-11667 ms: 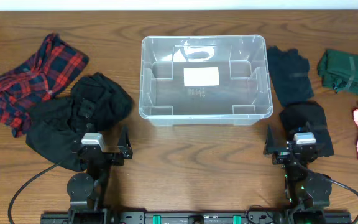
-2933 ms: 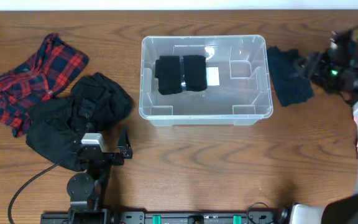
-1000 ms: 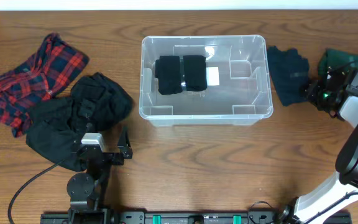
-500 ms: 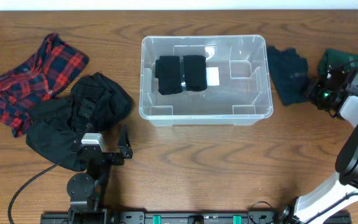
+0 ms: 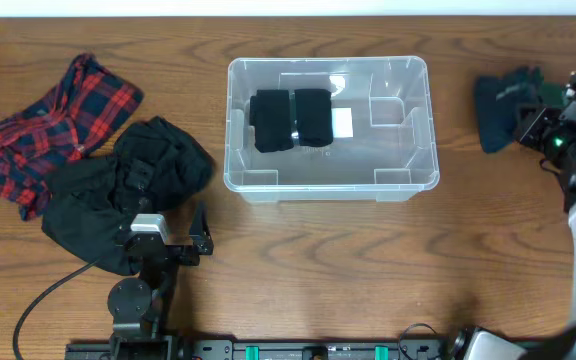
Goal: Pack container
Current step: 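Lift the black garment and lower it into the bin's back-right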
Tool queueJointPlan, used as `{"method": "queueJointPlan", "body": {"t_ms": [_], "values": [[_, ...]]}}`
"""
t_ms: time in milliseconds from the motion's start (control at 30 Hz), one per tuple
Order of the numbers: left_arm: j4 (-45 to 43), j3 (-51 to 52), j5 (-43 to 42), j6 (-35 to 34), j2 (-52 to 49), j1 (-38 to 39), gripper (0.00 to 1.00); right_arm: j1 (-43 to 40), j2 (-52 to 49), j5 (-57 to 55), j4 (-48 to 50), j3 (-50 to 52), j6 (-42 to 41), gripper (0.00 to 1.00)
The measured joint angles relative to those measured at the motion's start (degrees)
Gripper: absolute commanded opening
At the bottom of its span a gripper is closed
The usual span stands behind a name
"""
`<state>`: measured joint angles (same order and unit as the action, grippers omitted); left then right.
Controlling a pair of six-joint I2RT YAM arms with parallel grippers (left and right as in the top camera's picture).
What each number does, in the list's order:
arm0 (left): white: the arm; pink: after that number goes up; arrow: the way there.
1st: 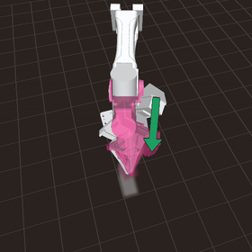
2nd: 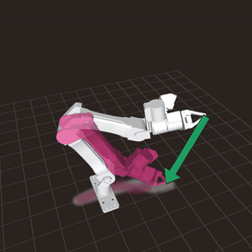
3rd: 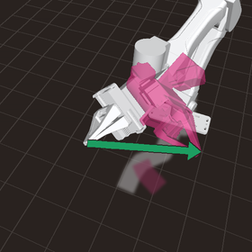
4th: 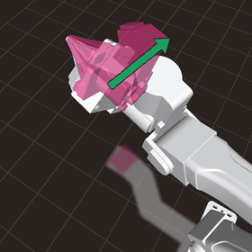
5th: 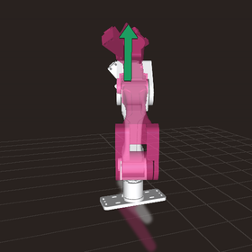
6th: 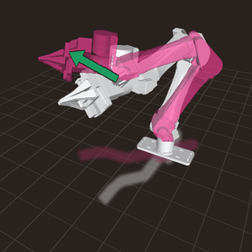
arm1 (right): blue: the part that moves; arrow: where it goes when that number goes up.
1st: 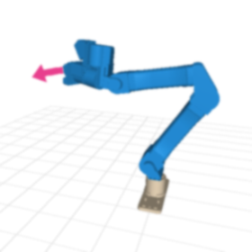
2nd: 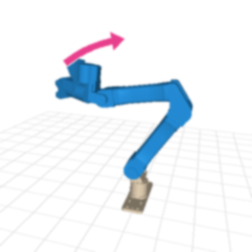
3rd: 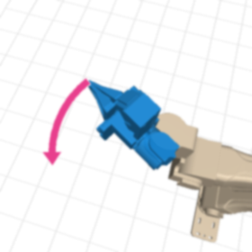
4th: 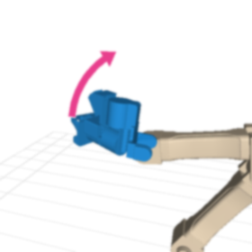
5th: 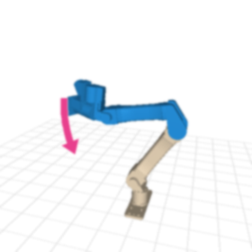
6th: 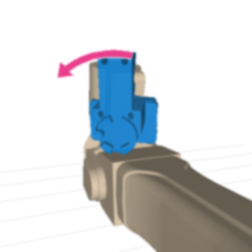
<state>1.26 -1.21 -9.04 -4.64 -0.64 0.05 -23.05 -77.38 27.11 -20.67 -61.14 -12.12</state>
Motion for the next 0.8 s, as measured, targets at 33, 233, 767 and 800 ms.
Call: {"method": "queueJointPlan", "body": {"t_ms": [33,233,767,800], "values": [[0.0,0.0,0.0,0.0,0.0,0.0,0.98,0.7,1.9,0.2,-0.1,0.0,0.0,0.01],[0.0,0.0,0.0,0.0,0.0,0.0,0.98,6.5,10.4,2.8,1.1,0.0,1.2,0.01],[0.0,0.0,0.0,0.0,0.0,0.0,0.98,27.1,3.2,8.1,3.4,-0.1,17.1,0.01],[0.0,0.0,0.0,0.0,0.0,0.0,0.98,27.1,1.5,8.3,2.7,-0.3,17.5,0.01]]}}
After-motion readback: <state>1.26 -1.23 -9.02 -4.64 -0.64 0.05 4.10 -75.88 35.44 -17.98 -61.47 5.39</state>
